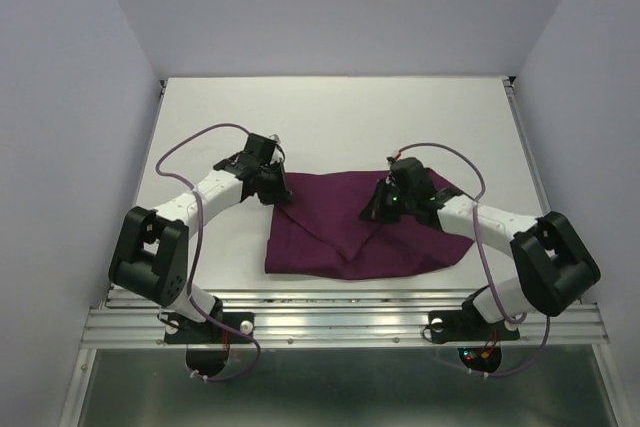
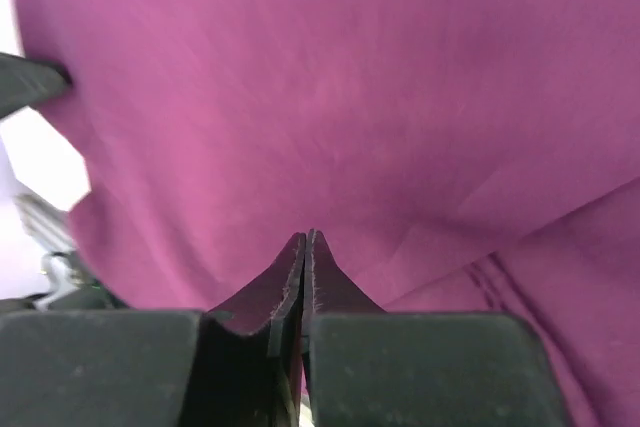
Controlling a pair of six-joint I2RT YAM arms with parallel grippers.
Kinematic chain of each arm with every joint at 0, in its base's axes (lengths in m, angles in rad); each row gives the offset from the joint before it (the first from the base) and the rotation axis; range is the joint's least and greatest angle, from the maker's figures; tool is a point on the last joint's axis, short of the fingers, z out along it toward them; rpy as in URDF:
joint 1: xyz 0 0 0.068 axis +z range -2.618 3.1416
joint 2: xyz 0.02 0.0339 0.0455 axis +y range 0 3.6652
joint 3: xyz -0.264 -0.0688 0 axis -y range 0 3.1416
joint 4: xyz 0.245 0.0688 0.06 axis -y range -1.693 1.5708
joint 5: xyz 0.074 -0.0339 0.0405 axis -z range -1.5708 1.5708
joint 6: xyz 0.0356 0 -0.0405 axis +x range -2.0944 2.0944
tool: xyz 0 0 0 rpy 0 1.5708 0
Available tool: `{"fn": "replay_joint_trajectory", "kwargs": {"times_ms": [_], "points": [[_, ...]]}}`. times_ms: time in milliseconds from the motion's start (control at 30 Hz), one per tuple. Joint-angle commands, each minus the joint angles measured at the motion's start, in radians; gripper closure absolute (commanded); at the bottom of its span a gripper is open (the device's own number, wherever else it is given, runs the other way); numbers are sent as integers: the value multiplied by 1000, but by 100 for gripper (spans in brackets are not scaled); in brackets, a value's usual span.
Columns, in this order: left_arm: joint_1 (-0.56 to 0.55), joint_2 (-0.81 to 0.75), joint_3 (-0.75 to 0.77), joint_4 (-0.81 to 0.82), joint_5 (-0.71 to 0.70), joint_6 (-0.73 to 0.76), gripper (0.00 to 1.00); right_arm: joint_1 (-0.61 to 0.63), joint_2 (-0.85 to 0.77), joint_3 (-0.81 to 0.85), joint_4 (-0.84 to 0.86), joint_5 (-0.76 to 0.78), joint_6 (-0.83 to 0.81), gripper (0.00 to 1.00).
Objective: Prepare the surgical pack
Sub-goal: Pack the surgical kit at the center of the board.
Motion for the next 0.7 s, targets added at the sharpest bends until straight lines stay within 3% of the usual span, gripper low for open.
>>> {"fn": "replay_joint_trajectory", "kwargs": {"times_ms": [0, 100, 233, 567, 667], "points": [[19, 0, -43, 52, 2, 25, 100, 126, 48, -21, 71, 24, 50, 99], [22, 16, -66, 56, 5, 25, 100, 209, 114, -27, 108, 24, 61, 99], [27, 14, -42, 12, -30, 42, 100, 231, 184, -28, 96, 26, 56, 99], [38, -192, 62, -77, -73, 66, 100, 231, 28, 97, -145, 318, -65, 99], [39, -194, 69, -91, -79, 76, 100, 125, 17, 119, -156, 340, -82, 99]]}}
